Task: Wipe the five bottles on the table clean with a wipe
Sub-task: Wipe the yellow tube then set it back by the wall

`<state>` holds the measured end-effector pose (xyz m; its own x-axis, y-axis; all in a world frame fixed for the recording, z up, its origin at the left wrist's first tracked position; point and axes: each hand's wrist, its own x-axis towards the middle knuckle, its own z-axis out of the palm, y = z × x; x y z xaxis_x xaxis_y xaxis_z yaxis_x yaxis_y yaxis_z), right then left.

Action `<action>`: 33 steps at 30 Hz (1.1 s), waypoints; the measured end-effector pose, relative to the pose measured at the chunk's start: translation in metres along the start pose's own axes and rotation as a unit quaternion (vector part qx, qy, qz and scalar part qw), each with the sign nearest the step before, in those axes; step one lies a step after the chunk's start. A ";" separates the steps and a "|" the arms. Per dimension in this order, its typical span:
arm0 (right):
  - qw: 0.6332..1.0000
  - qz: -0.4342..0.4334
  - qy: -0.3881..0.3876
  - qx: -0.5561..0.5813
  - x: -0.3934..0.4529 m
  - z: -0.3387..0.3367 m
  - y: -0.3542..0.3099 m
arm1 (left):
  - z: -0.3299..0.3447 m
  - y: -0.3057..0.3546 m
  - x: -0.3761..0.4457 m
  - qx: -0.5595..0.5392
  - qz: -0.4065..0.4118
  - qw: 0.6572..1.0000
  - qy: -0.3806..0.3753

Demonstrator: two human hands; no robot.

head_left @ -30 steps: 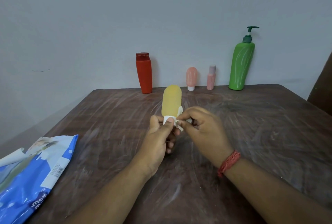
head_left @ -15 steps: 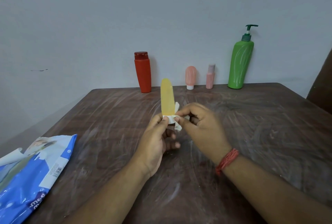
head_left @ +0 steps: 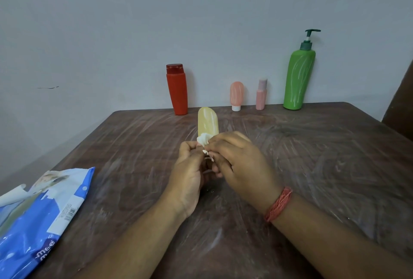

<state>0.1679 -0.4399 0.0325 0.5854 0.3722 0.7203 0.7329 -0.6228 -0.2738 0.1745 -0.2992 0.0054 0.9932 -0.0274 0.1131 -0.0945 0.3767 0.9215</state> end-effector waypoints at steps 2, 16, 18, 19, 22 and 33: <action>1.000 -0.012 0.011 -0.008 0.000 -0.001 0.002 | 0.000 0.001 0.000 -0.012 -0.002 1.000 -0.004; 0.994 0.074 0.084 -0.011 0.007 -0.015 0.028 | 0.010 0.007 -0.015 0.036 -0.032 0.993 -0.106; 0.997 0.067 0.031 0.006 0.006 -0.011 0.025 | 0.009 0.008 -0.014 0.019 -0.033 0.995 -0.087; 0.998 0.062 0.007 0.014 0.005 -0.010 0.024 | 0.009 0.009 -0.014 0.016 -0.033 0.996 -0.076; 0.998 0.048 -0.035 0.007 0.005 -0.010 0.025 | 0.008 0.010 -0.012 0.019 -0.032 0.998 -0.054; 0.995 0.059 0.080 0.002 0.004 -0.013 0.026 | 0.008 0.006 -0.010 -0.033 -0.088 0.992 -0.088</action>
<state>0.1851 -0.4634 0.0366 0.6054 0.1812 0.7750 0.6634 -0.6529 -0.3656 0.1630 -0.3043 0.0125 0.9663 -0.2565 0.0212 0.0893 0.4111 0.9072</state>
